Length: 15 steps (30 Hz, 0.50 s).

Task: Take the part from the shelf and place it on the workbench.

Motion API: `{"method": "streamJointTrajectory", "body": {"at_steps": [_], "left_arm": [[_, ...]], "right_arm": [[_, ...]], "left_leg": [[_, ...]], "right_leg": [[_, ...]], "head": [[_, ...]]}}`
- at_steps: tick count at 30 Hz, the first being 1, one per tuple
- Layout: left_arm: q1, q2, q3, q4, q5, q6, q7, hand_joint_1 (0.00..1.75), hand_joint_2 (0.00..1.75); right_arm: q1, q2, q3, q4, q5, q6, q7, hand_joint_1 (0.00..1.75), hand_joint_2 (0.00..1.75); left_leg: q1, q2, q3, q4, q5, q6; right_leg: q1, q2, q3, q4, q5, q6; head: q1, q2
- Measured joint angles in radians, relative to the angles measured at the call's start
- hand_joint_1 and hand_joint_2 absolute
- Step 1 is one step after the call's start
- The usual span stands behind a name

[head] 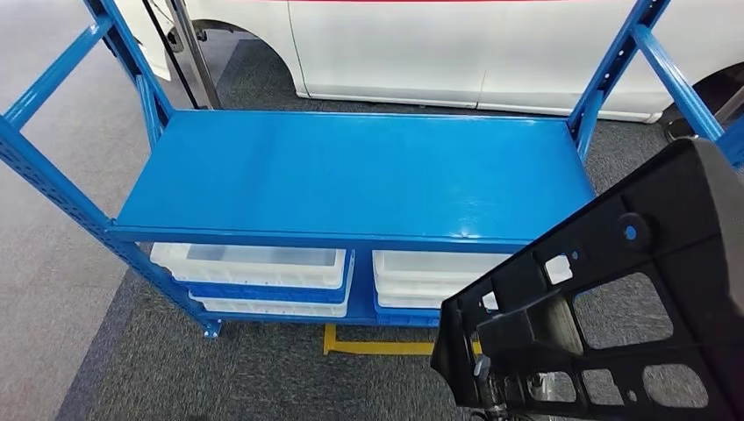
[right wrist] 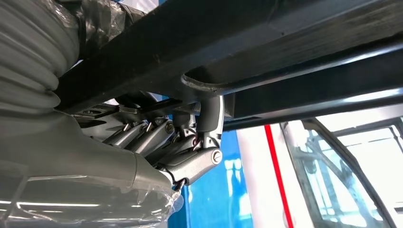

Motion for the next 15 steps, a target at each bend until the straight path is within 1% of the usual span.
{"method": "streamJointTrajectory", "body": {"at_steps": [1, 2, 3, 4, 5, 6, 7, 8, 9, 10, 11, 12, 13, 14, 15], "left_arm": [[-0.001, -0.001, 0.0, 0.0, -0.002, 0.0, -0.001, 0.0, 0.0], [-0.001, -0.002, 0.0, 0.0, -0.003, 0.0, -0.003, 0.0, 0.0], [0.001, -0.002, 0.001, 0.0, -0.003, 0.0, -0.004, 0.0, 0.0], [0.002, -0.002, 0.001, 0.0, -0.003, 0.0, -0.006, 0.0, 0.0], [0.004, -0.002, 0.001, 0.0, -0.003, 0.0, -0.006, 0.0, 0.0], [0.005, -0.002, 0.001, 0.0, -0.003, 0.0, -0.006, 0.0, 0.0], [0.004, -0.002, 0.001, 0.0, -0.003, -0.001, -0.007, 0.0, 0.0], [0.004, -0.002, 0.001, 0.0, -0.003, -0.001, -0.007, 0.0, 0.0], [0.002, -0.002, 0.001, 0.0, -0.003, -0.001, -0.007, 0.0, 0.0], [0.001, -0.002, 0.001, 0.0, -0.003, -0.001, -0.007, 0.0, 0.0], [0.001, -0.002, 0.001, 0.0, -0.003, -0.001, -0.007, 0.0, 0.0], [0.0, -0.002, 0.001, 0.0, -0.004, -0.001, -0.007, 0.0, 0.0], [-0.001, -0.002, 0.001, 0.0, -0.005, -0.001, -0.006, 0.0, 0.0], [-0.002, -0.002, 0.001, 0.0, -0.006, -0.001, -0.006, 0.0, 0.0], [-0.003, -0.002, 0.002, 0.0, -0.008, -0.001, -0.005, 0.0, 0.0]], "right_arm": [[0.0, 0.0, 0.0, 0.001, -0.001, -0.001, 0.0, 1.75, 1.75], [0.0, 0.0, -0.001, 0.003, -0.001, -0.001, 0.0, 1.75, 1.75], [0.0, 0.0, -0.001, 0.005, -0.002, -0.001, 0.001, 1.75, 1.75], [-0.001, -0.001, -0.002, 0.006, -0.002, -0.002, 0.001, 1.75, 1.75], [-0.002, -0.001, -0.002, 0.008, -0.002, -0.002, 0.001, 1.75, 1.75], [-0.002, -0.001, -0.003, 0.01, -0.002, -0.002, 0.001, 1.75, 1.75], [-0.002, -0.001, -0.003, 0.012, -0.002, -0.002, 0.001, 1.75, 1.75], [-0.002, -0.001, -0.004, 0.013, -0.002, -0.002, 0.001, 1.75, 1.75], [-0.002, -0.001, -0.004, 0.014, -0.002, -0.002, 0.001, 1.75, 1.75], [-0.004, -0.001, -0.005, 0.015, -0.002, -0.002, 0.002, 1.75, 1.75], [-0.005, -0.001, -0.005, 0.015, -0.002, -0.002, 0.002, 1.75, 1.75], [-0.007, -0.001, -0.005, 0.015, -0.003, -0.002, 0.001, 1.75, 1.75], [-0.008, -0.001, -0.006, 0.015, -0.004, -0.002, 0.001, 1.75, 1.75], [-0.008, -0.001, -0.006, 0.016, -0.004, -0.002, 0.001, 1.75, 1.75], [-0.008, 0.0, -0.007, 0.017, -0.005, -0.002, 0.0, 1.75, 1.75]], "left_leg": [[0.003, 0.014, -0.009, -0.005, 0.013, 0.005], [0.007, 0.028, -0.019, -0.01, 0.027, 0.01], [0.006, 0.043, -0.032, -0.011, 0.037, 0.013], [0.006, 0.058, -0.046, -0.01, 0.047, 0.014], [0.007, 0.074, -0.061, -0.008, 0.057, 0.013], [0.007, 0.089, -0.076, -0.004, 0.066, 0.01], [0.009, 0.104, -0.091, 0.002, 0.074, 0.006], [0.011, 0.117, -0.106, 0.009, 0.08, 0.002], [0.012, 0.129, -0.119, 0.019, 0.084, -0.003], [0.013, 0.139, -0.131, 0.03, 0.087, -0.008], [0.013, 0.148, -0.139, 0.04, 0.09, -0.015], [0.012, 0.156, -0.145, 0.047, 0.094, -0.022], [0.012, 0.165, -0.149, 0.051, 0.099, -0.03], [0.013, 0.175, -0.15, 0.051, 0.106, -0.038], [0.015, 0.173, -0.153, 0.054, 0.104, -0.047]], "right_leg": [[0.0, -0.013, -0.007, 0.012, -0.02, 0.004], [-0.001, -0.032, -0.018, 0.04, -0.059, 0.009], [-0.005, -0.055, -0.031, 0.09, -0.114, 0.015], [-0.011, -0.069, -0.044, 0.152, -0.166, 0.022], [-0.018, -0.076, -0.053, 0.216, -0.198, 0.031], [-0.025, -0.08, -0.054, 0.264, -0.204, 0.04], [-0.032, -0.083, -0.041, 0.284, -0.185, 0.048], [-0.038, -0.089, -0.012, 0.269, -0.155, 0.054], [-0.043, -0.103, 0.037, 0.219, -0.13, 0.059], [-0.043, -0.125, 0.096, 0.145, -0.127, 0.062], [-0.041, -0.145, 0.148, 0.073, -0.138, 0.059], [-0.037, -0.159, 0.183, 0.018, -0.156, 0.053], [-0.031, -0.163, 0.196, -0.011, -0.171, 0.045], [-0.028, -0.153, 0.191, -0.018, -0.172, 0.033], [-0.028, -0.144, 0.181, -0.019, -0.164, 0.022]], "head": [[0.0, 0.0], [0.001, 0.0], [0.002, 0.0], [0.003, 0.0], [0.003, 0.0], [0.003, 0.0], [0.003, 0.0], [0.003, 0.0], [0.003, 0.0], [0.003, 0.0], [0.002, 0.0], [0.002, 0.0], [0.001, 0.0], [0.001, 0.0], [0.001, 0.0]]}}
